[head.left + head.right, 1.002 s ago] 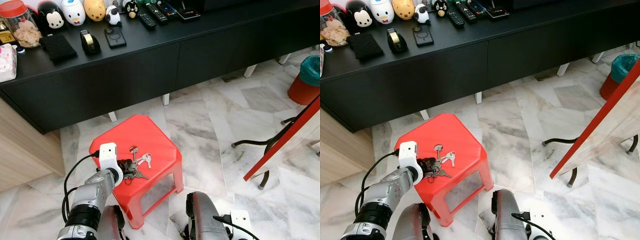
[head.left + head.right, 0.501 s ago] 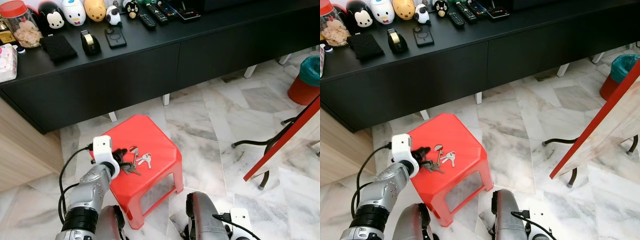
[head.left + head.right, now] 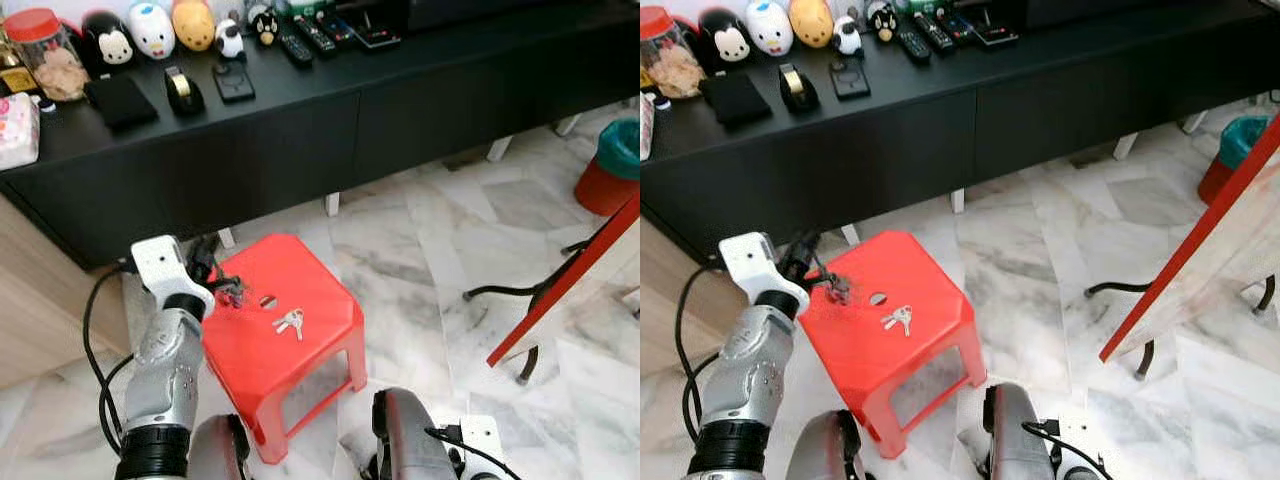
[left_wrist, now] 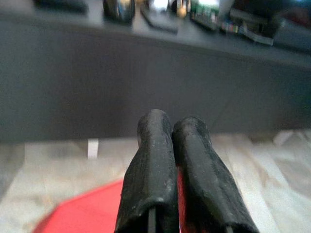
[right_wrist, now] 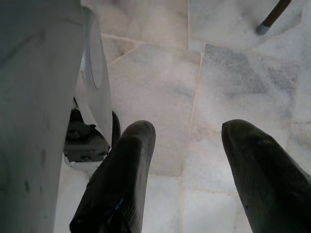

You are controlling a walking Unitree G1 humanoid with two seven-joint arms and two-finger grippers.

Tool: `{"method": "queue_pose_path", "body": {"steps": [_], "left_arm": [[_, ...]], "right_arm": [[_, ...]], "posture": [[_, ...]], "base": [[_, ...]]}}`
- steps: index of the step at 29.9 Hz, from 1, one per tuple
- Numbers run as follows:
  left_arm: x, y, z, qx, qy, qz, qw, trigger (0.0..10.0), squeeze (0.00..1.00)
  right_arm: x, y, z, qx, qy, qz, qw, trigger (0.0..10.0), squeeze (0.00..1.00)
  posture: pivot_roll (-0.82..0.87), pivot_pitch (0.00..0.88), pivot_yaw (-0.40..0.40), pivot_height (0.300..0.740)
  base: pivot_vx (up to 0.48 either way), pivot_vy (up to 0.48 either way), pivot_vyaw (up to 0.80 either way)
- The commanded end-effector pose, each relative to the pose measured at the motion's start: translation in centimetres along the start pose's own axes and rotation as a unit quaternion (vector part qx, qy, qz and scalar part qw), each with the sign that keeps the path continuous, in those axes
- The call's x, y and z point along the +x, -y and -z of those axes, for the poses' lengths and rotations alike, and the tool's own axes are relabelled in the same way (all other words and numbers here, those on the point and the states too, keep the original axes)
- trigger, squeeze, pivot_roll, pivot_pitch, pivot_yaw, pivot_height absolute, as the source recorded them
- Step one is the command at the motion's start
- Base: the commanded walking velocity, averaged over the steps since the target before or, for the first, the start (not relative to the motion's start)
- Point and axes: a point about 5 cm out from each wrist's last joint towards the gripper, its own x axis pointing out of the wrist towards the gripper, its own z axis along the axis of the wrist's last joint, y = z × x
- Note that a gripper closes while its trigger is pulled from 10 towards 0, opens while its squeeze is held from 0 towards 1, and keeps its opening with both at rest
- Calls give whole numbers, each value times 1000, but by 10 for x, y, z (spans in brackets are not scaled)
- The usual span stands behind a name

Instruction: Hang keys on a hook

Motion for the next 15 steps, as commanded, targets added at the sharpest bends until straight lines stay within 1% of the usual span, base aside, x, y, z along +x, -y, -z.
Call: {"method": "queue_pose_path", "body": {"steps": [1,2,3,4,5,8,10,15], "left_arm": [[-1,0,-12,18,37,-4,999,0,0],[-1,0,-12,18,37,-4,999,0,0],[-1,3,-12,33,36,2,999,1176,0],[-2,3,-11,38,34,5,999,1176,0],[-2,4,-9,42,31,6,999,10000,0],[-5,4,-3,45,26,5,999,10000,0],[-8,4,2,56,20,2,998,10000,0],[-10,5,8,56,13,-3,998,10000,0]], "right_arm": [[-1,-10,0,7,5,-14,1000,10000,0],[-1,-10,0,7,5,-14,1000,10000,0],[-1,-10,0,8,7,-14,1000,10000,0],[-1,-10,0,8,7,-14,1000,10000,0],[-1,-10,0,8,6,-15,1000,10000,0],[-2,-11,1,10,3,-18,1000,10000,0],[-3,-12,6,26,-7,-20,999,10000,0],[-4,-10,16,42,-24,-21,999,10000,0]], "posture": [[-143,75,2,593],[-143,75,2,593],[-142,67,3,593],[-141,65,4,593],[-141,65,4,593],[-146,48,5,593],[-147,41,4,593],[-140,27,1,593]], "base": [[0,0,0],[0,0,0],[0,0,0],[0,0,0],[0,0,0],[0,0,0],[0,0,0],[0,0,0]]}}
